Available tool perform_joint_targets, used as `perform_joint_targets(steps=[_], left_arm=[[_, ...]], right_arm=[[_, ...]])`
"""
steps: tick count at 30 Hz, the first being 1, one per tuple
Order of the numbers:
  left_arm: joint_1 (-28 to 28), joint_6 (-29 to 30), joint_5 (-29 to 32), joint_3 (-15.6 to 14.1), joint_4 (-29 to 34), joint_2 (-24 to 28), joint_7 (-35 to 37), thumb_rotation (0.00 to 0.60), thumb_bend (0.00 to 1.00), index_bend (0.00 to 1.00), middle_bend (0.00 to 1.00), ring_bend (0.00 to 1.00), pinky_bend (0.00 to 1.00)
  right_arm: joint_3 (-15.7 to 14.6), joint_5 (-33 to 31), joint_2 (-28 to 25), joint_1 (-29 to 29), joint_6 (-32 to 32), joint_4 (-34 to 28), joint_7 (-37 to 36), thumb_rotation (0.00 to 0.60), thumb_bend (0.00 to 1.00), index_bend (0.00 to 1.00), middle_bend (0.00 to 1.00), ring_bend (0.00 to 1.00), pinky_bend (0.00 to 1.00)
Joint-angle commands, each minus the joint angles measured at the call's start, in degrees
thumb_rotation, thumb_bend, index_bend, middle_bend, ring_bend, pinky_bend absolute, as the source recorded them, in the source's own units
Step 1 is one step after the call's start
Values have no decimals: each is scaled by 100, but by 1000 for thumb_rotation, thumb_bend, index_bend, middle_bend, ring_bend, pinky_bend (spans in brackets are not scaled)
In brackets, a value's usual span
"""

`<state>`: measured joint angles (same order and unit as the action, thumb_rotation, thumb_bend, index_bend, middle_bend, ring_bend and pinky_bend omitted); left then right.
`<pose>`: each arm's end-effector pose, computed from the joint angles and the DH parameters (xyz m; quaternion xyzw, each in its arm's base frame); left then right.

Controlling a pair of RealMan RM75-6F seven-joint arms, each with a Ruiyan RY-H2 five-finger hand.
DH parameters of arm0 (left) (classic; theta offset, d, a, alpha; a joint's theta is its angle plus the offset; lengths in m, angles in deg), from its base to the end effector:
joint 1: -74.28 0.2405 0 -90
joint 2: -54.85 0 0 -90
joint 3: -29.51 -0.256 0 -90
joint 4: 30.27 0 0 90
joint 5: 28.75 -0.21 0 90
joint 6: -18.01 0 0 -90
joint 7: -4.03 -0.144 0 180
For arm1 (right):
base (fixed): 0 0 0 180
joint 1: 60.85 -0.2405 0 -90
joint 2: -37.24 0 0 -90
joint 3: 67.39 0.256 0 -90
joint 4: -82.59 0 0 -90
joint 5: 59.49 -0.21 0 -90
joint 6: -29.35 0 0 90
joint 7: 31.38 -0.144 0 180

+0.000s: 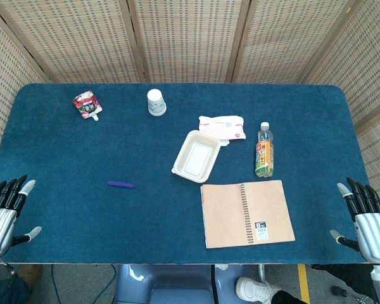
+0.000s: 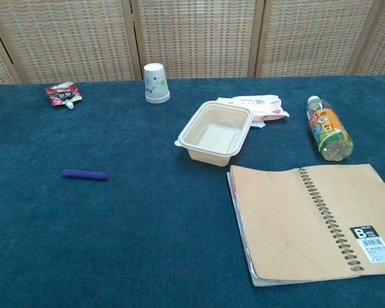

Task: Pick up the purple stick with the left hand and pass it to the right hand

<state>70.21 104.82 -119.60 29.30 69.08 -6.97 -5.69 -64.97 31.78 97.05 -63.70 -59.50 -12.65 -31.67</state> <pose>-0.2834 0.1635 0.1539 -0.6379 -0.3512 -0.3690 0.5775 -0.2971 -0.1677 0.1803 0.6079 -0.3549 0.4075 0.5817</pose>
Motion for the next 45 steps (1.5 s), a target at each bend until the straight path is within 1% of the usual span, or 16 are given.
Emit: perform_joint_targets(steps=[1, 6, 9, 11, 13, 16, 20, 21, 25, 29, 33, 38, 45], left_arm=[[0, -16, 12, -5, 4, -3, -4, 600, 0, 0, 0, 0, 0], [-15, -65, 23, -14, 12, 0, 18, 600, 3, 0, 0, 0, 0], [-123, -250, 45, 2, -44, -19, 35, 600, 23, 8, 0, 0, 0], [-278, -463, 93, 68, -94, -70, 116, 600, 63, 52, 0, 0, 0], [-527, -746, 172, 213, -224, -200, 199, 600, 143, 141, 0, 0, 0], [-915, -1200, 331, 424, -411, -437, 210, 600, 200, 282, 0, 0, 0], [-1390, -1719, 565, 684, -710, -839, -107, 600, 243, 375, 0, 0, 0], [-1570, -1951, 688, 767, -821, -997, -173, 600, 251, 396, 0, 0, 0], [-2050, -2556, 1101, 953, -1359, -1519, -432, 600, 278, 442, 0, 0, 0], [-2422, -3014, 1339, 1007, -1914, -1976, -462, 600, 329, 465, 0, 0, 0], [-2641, -3237, 1469, 991, -2347, -2291, -521, 600, 356, 474, 0, 0, 0], [-2793, -3376, 1611, 945, -2630, -2536, -626, 600, 356, 477, 0, 0, 0], [-2933, -3491, 1741, 917, -2842, -2750, -735, 600, 356, 481, 0, 0, 0]], right_arm=[[-1, -2, -5, -2, 6, 1, -17, 600, 0, 2, 0, 0, 0], [-5, 4, -8, 2, 4, 5, -46, 600, 0, 2, 0, 0, 0], [-4, -21, -5, -3, 30, 1, -118, 600, 0, 0, 0, 0, 0], [3, -21, -13, -9, 33, 6, -144, 600, 0, 0, 0, 0, 0], [11, -15, -13, -9, 18, 10, -155, 600, 0, 0, 0, 0, 0], [19, -44, -21, -15, 39, 14, -201, 600, 0, 0, 0, 0, 0], [36, -114, -23, -43, 116, 32, -237, 600, 0, 0, 0, 0, 0], [41, -143, -23, -53, 148, 42, -249, 600, 0, 0, 0, 0, 0], [52, -216, -25, -81, 236, 67, -301, 600, 0, 0, 0, 0, 0], [63, -264, -24, -105, 296, 87, -328, 600, 0, 0, 0, 0, 0], [71, -320, -23, -129, 366, 103, -347, 600, 0, 0, 0, 0, 0], [74, -355, -23, -150, 422, 120, -374, 600, 0, 0, 0, 0, 0], [62, -346, -28, -158, 443, 117, -395, 600, 0, 2, 0, 0, 0]])
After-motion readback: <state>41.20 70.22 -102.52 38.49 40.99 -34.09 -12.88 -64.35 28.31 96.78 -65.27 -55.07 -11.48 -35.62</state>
